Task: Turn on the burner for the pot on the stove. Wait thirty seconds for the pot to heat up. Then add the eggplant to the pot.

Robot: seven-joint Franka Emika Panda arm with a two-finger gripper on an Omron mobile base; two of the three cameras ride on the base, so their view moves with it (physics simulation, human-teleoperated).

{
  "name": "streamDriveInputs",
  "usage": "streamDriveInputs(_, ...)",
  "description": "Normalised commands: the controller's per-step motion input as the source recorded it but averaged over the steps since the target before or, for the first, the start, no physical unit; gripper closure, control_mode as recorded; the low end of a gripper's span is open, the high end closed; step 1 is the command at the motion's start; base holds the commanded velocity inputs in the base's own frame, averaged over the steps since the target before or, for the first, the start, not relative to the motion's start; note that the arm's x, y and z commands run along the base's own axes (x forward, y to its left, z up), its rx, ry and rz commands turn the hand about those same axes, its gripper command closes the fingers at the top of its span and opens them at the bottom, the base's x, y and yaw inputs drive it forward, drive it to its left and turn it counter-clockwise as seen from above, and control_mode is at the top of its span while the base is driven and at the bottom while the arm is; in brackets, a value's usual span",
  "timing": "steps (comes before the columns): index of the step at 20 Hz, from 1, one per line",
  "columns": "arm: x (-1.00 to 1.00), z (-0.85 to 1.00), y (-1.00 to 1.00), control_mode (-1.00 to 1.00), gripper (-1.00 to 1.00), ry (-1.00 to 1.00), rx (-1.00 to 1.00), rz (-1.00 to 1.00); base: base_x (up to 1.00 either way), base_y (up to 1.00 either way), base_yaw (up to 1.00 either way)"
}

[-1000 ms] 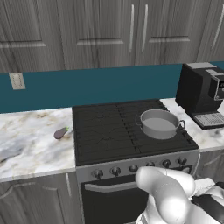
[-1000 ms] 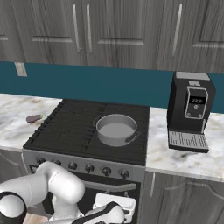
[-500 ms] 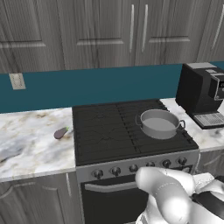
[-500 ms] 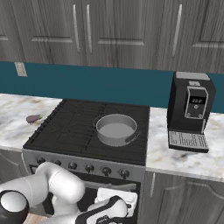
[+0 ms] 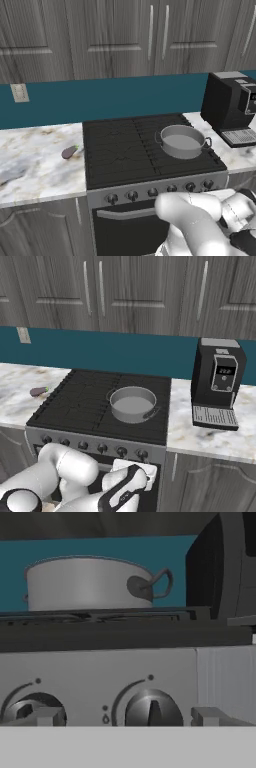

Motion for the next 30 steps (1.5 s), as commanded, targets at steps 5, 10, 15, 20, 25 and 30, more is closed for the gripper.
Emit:
streamDriveInputs(5, 0.29, -0.03, -0.12, -1.0, -1.0, 0.0, 0.0, 0.0, 0.0, 0.0, 0.0)
streamDriveInputs(10, 0.14, -0.17, -0.23, -1.0, -1.0, 0.0, 0.0, 0.03, 0.0, 0.0, 0.0)
streamDriveInputs(15, 0.04, -0.16, -0.14, -1.0, -1.0, 0.0, 0.0, 0.01, 0.0, 0.0, 0.0)
streamDriveInputs(20, 0.0, -0.06, 0.0, -1.0, -1.0, 0.0, 0.0, 0.0, 0.0, 0.0, 0.0)
streamDriveInputs(25, 0.0, -0.17, -0.02, -1.0, -1.0, 0.0, 0.0, 0.0, 0.0, 0.0, 0.0)
streamDriveInputs(30, 0.0, 0.0, -0.03, -1.0, -1.0, 0.0, 0.0, 0.0, 0.0, 0.0, 0.0)
